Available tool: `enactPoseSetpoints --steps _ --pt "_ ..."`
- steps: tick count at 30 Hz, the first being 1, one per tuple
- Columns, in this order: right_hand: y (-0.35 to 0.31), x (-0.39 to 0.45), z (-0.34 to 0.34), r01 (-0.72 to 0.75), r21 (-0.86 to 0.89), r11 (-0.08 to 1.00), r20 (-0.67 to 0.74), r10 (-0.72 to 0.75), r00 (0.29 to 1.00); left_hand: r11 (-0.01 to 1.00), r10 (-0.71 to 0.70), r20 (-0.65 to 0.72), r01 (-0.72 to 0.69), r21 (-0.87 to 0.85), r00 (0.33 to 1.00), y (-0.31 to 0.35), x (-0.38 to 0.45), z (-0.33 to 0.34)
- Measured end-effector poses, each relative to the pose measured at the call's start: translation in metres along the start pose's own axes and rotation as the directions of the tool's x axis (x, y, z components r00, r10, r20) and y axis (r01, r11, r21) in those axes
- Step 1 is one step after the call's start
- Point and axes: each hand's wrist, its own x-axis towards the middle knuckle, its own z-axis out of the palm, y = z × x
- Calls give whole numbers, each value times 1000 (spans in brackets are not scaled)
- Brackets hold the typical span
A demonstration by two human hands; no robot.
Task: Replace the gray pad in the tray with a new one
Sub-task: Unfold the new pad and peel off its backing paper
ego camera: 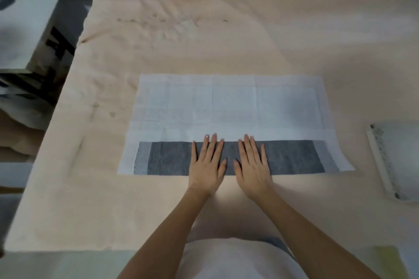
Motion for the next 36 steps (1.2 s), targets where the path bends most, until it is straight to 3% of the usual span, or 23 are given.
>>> enactPoseSetpoints --steps 3,6,9,19,26,30,33,36 --pt "-11 15 -10 38 -51 998 -12 -39 999 999 -13 18 14 -40 1000 2 1 -5" --pt "-30 32 -13 55 -132 990 -23 -58 998 996 79 33 -78 -39 996 -4 3 -8" --pt "-31 37 -1 19 -85 996 38 -16 999 993 111 6 -111 -28 994 -18 5 -14" --pt "-23 31 8 46 -31 998 18 -45 999 994 -95 -16 94 -49 995 -89 -12 -25" --pt "-31 30 2 45 -77 996 45 -42 998 950 -309 -82 304 -73 947 -139 -33 -31" --pt "-95 36 2 294 -14 956 39 -293 955 941 -334 -80 327 -81 939 -132 -29 -33" --pt "-136 45 10 262 -3 965 66 -261 963 948 -316 -72 311 -69 946 -134 -30 -34" --pt "-136 48 16 293 -55 955 104 -286 952 946 -318 -59 313 -82 946 -134 -30 -34"
